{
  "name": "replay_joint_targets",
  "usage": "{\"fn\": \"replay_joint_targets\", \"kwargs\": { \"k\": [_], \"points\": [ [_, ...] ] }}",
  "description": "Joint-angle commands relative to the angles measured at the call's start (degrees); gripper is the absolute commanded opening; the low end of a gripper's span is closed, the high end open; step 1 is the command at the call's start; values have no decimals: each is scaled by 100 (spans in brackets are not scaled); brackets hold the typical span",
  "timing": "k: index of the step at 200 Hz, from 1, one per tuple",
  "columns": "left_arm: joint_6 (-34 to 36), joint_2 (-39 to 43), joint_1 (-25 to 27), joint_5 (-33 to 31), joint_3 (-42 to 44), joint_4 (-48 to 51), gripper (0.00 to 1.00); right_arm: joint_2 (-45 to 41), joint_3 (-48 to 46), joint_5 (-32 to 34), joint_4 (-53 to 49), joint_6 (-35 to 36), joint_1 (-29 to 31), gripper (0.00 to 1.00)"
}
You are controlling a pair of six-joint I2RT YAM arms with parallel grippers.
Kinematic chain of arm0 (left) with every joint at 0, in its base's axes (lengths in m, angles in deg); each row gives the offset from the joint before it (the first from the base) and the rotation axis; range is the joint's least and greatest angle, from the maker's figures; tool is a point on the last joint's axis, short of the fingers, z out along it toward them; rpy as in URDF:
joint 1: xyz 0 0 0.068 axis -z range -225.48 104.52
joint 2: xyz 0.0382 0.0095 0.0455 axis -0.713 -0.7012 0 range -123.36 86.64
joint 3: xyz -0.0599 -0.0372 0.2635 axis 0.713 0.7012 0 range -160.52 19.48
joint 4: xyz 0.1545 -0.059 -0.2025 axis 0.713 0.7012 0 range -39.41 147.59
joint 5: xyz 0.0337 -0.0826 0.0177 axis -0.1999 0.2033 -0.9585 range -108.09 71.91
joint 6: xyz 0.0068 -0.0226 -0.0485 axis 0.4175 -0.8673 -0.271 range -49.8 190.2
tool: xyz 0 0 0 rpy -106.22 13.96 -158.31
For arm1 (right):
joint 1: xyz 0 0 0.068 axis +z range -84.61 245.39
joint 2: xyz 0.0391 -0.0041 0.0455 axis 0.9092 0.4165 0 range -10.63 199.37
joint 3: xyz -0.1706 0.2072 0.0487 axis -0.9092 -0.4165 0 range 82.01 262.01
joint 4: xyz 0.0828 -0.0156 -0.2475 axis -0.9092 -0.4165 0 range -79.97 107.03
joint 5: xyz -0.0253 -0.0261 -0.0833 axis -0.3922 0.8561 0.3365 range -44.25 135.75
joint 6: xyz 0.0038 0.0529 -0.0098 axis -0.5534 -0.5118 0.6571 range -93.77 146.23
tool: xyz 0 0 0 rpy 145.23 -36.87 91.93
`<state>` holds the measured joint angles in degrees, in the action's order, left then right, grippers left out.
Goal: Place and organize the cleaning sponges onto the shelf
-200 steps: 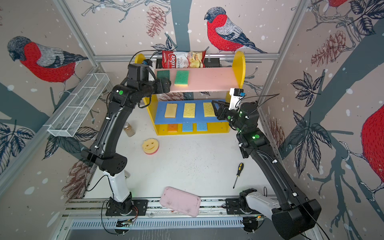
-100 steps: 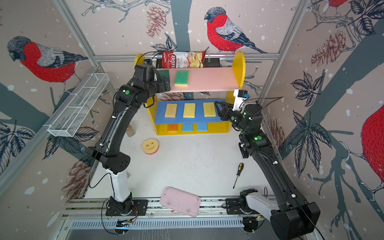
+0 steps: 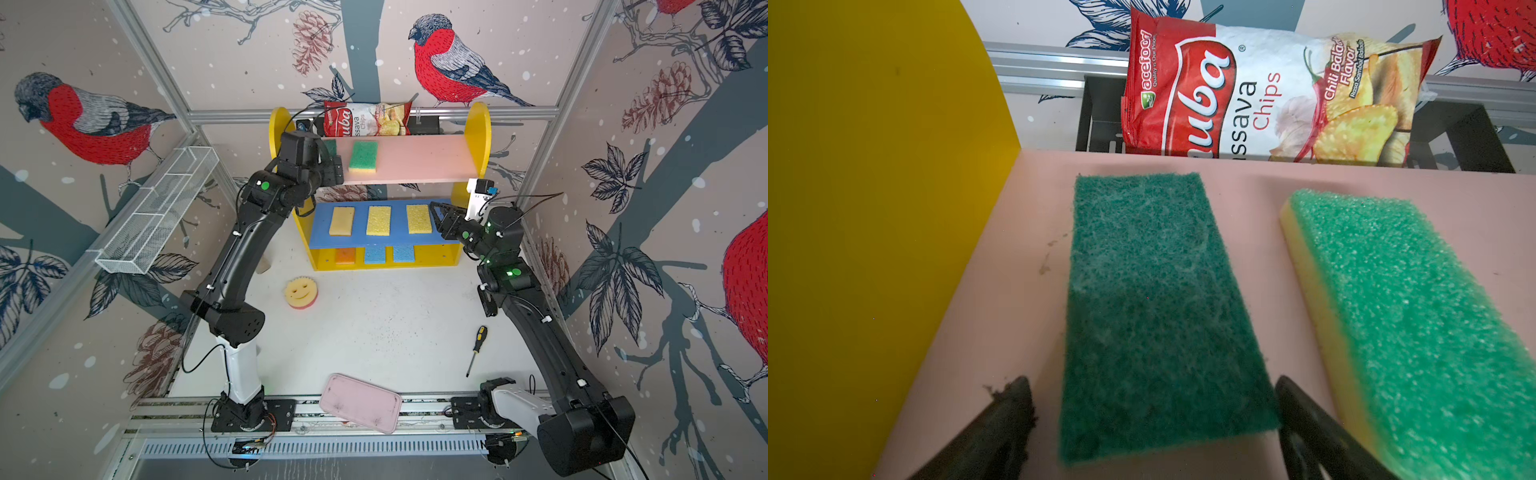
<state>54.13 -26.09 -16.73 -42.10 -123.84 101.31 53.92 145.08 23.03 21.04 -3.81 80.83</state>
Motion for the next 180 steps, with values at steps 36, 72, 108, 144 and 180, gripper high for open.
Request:
{"fn": "replay_joint_targets", "kwargs": {
  "k": [36,72,108,144,180],
  "points": [
    [51,90,-89,82,15,127,88,-19,-45,-93,239,-94,-59,42],
    [48,198,-191,88,41,159,87,-36,-54,-118,252,-113,-76,42],
    [-66,140,-194,385,90,123,87,-52,-68,-124,249,-116,-85,42],
    [-119,-24,-86,576,30,94,83,-76,-80,-123,241,-108,-94,42],
    [-61,-105,8,477,-129,114,83,-70,-101,-110,262,-110,-123,42]
  ]
}}
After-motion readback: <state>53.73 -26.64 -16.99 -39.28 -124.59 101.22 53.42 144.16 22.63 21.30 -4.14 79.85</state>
